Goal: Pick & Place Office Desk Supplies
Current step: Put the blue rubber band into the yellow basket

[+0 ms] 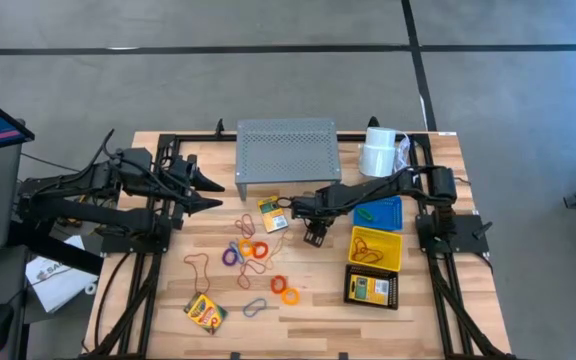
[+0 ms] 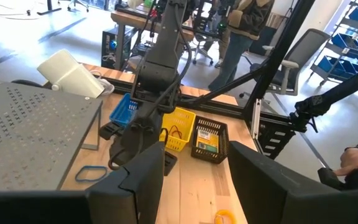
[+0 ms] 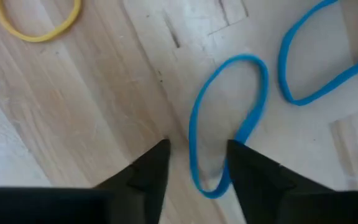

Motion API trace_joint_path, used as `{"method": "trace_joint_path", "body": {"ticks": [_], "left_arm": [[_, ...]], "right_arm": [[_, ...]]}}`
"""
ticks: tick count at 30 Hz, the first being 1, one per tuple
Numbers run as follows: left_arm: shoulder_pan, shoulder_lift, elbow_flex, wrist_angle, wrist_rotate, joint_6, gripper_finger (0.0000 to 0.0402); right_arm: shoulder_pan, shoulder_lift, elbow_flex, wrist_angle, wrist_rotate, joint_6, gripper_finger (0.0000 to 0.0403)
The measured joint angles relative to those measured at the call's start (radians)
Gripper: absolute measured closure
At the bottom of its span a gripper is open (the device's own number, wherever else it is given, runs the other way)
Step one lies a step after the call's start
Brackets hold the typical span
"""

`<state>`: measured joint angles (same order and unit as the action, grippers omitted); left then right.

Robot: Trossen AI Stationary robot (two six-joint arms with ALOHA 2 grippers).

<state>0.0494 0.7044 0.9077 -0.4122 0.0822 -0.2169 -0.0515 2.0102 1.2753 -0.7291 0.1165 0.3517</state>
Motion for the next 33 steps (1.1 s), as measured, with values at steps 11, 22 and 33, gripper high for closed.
{"method": "trace_joint_path", "body": {"ticks": [11, 22, 33], "left_arm": [[0.0, 0.0, 0.0, 0.0, 0.0, 0.0, 0.0229], [0.0, 0.0, -0.001, 0.001, 0.0, -0.001, 0.0229], [0.0, 0.0, -0.001, 0.0, 0.0, 0.0, 0.0229]], "right_arm": [[0.001, -0.004, -0.002, 0.005, -0.06, 0.038, 0.0397], [-0.001, -0.139, -0.008, -0.042, -0.104, 0.087, 0.0402], [-0.001, -0.349, -0.007, -0.164, -0.117, 0.185, 0.0403]]}}
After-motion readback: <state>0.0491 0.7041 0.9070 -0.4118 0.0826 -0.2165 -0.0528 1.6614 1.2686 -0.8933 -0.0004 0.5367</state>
